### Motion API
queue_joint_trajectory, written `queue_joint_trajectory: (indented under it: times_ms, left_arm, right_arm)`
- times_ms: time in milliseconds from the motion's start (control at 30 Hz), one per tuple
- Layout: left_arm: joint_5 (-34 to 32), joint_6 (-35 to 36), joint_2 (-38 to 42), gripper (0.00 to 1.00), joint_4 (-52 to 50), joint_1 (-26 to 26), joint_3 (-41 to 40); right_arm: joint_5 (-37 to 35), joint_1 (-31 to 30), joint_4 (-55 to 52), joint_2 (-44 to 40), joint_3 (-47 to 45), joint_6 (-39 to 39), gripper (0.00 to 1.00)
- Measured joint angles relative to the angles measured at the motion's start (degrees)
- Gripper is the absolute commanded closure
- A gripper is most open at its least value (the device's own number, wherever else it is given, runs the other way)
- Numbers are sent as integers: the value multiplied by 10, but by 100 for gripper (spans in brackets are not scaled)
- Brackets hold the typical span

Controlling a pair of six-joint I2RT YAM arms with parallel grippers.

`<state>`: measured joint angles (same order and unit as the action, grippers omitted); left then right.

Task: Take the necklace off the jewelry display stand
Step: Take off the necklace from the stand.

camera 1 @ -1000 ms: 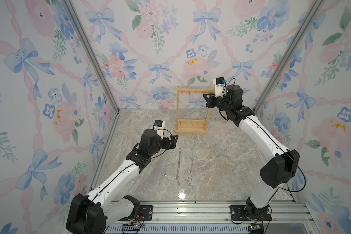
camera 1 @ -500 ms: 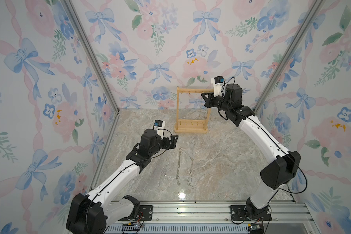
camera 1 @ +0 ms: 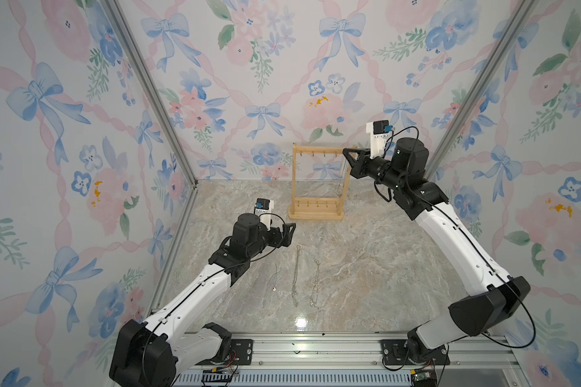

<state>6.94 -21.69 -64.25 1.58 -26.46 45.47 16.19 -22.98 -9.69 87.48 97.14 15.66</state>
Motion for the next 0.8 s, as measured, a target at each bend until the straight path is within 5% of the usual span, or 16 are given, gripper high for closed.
queue_joint_trajectory:
  times_ms: [800]
  left_arm:
    - [31,21,30,2,0,-67,0]
  right_arm:
    - [45,0,101,-313,-400,99,100]
